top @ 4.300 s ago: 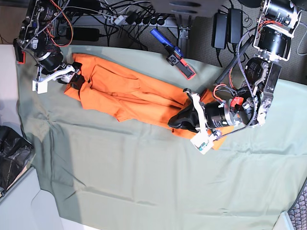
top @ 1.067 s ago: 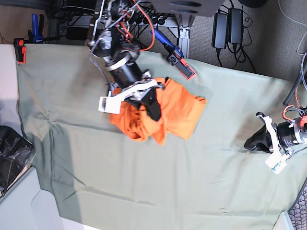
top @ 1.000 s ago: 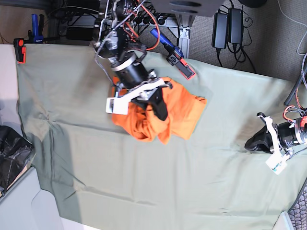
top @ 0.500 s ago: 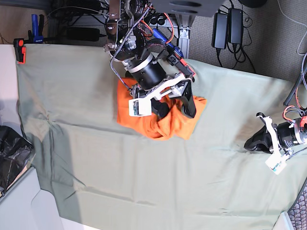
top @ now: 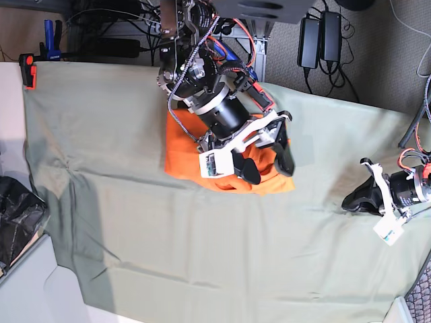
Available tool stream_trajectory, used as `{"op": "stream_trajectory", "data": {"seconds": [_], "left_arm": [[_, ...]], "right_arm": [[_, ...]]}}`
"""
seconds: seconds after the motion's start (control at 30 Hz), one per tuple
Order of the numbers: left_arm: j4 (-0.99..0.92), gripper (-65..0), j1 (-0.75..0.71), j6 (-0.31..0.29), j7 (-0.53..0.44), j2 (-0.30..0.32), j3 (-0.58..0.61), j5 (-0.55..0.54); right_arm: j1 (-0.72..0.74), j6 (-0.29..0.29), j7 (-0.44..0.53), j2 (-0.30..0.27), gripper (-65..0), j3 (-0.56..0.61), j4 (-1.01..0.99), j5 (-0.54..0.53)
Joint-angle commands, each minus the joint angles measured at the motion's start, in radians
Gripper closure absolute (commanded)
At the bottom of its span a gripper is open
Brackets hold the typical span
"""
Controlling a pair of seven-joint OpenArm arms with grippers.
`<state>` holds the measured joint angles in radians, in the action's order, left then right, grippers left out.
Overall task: Fold the T-shirt properly
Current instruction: 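Press and straighten the folded bundle with both grippers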
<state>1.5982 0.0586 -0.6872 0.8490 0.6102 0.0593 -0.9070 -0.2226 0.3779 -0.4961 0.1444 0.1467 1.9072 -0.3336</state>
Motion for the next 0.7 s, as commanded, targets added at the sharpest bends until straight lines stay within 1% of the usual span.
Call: {"op": "stream_trajectory", "data": {"seconds": [0.0,0.07,0.13,0.2,0.27,0.33,0.4,0.5,0.57,0.67], "left_arm": [[0.040,-1.0,0.018,-0.011,0.006,0.019,-0.008,-0.021],[0.112,0.0,0.003,-0.011,0.042,0.019,-0.008,-0.037],[0.223,0.0,-0.034,-0.011,0.037,0.016,-0.004,-0.038],[0.348,0.0,-0.075,-0.011,0.014,0.002,0.016,-0.002],[0.446,0.0,-0.111,-0.011,-0.020,-0.015,0.074,0.060],[0.483,0.0,-0.132,-0.011,-0.046,-0.030,0.174,0.140],[0.468,0.0,-0.133,-0.011,-0.071,-0.047,0.290,0.241],[0.425,0.0,-0.113,-0.011,-0.144,-0.068,0.435,0.401],[0.381,0.0,-0.093,-0.011,-0.181,-0.084,0.506,0.465],[0.289,0.0,-0.058,-0.011,-0.207,-0.113,0.585,0.544]], "right_arm": [[0.024,0.095,0.043,0.005,-25.1,-0.009,0.022,0.014],[0.049,0.094,0.047,0.005,0.0,-0.043,0.022,0.056],[0.079,0.094,0.050,0.003,0.0,-0.099,0.022,0.075],[0.120,0.094,0.051,-0.005,0.0,-0.166,0.022,0.092],[0.164,0.094,0.051,-0.021,0.0,-0.237,0.019,0.112],[0.198,0.094,0.051,-0.036,0.0,-0.300,0.012,0.135],[0.220,0.094,0.051,-0.052,0.0,-0.351,-0.012,0.155],[0.248,0.094,0.052,-0.095,0.0,-0.394,-0.093,0.154],[0.270,0.094,0.053,-0.129,0.0,-0.396,-0.172,0.155],[0.314,0.094,0.059,-0.166,0.0,-0.393,-0.298,0.163]]}}
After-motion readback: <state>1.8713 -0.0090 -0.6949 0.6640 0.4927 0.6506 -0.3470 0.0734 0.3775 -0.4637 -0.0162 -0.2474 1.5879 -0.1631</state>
